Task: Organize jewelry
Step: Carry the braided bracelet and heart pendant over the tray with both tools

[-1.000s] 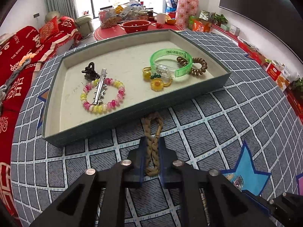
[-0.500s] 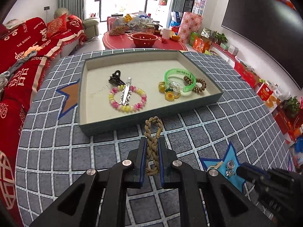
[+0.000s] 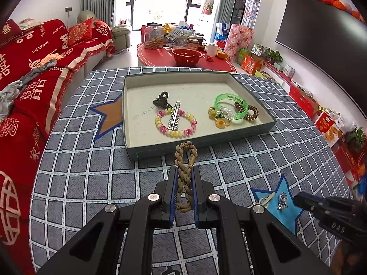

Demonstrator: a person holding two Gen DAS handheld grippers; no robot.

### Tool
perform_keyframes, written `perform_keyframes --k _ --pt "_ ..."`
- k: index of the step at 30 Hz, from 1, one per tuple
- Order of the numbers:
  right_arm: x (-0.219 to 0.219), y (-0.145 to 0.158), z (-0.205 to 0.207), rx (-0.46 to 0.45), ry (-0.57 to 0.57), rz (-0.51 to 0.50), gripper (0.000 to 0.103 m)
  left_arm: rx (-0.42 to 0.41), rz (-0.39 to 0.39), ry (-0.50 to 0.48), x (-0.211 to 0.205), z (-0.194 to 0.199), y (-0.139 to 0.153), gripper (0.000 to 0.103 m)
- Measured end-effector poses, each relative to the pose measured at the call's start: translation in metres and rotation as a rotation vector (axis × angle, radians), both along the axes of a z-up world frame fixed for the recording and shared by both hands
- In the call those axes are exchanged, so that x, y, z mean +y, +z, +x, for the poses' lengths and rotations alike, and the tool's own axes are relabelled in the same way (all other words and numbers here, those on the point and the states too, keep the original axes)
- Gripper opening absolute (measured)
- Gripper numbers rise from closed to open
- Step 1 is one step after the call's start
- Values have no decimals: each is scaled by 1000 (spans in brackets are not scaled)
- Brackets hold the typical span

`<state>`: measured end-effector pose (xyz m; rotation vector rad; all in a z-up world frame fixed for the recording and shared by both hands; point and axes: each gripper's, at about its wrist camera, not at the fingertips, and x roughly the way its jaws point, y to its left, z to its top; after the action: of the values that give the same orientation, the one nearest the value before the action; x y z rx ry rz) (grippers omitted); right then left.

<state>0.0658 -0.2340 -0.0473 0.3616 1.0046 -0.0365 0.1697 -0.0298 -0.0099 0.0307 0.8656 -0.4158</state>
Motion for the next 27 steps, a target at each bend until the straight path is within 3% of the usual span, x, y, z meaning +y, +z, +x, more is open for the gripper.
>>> perform_keyframes --k 2,8,11,13,14,27 --pt "4 -7 -1 13 0 -5 26 7 0 1 1 -1 -3 24" --pt "20 -16 6 24 24 -65 34 15 9 7 4 -4 -7 24" --pt "30 -16 11 27 34 -140 33 23 7 12 6 -3 -8 24" --pt "34 -16 12 31 30 -179 25 25 8 12 6 -4 -9 24" --pt "33 -16 12 31 27 -185 17 26 7 11 6 -4 -9 24" --pt "-5 12 6 -58 -35 -4 13 8 7 5 1 -6 -2 24"
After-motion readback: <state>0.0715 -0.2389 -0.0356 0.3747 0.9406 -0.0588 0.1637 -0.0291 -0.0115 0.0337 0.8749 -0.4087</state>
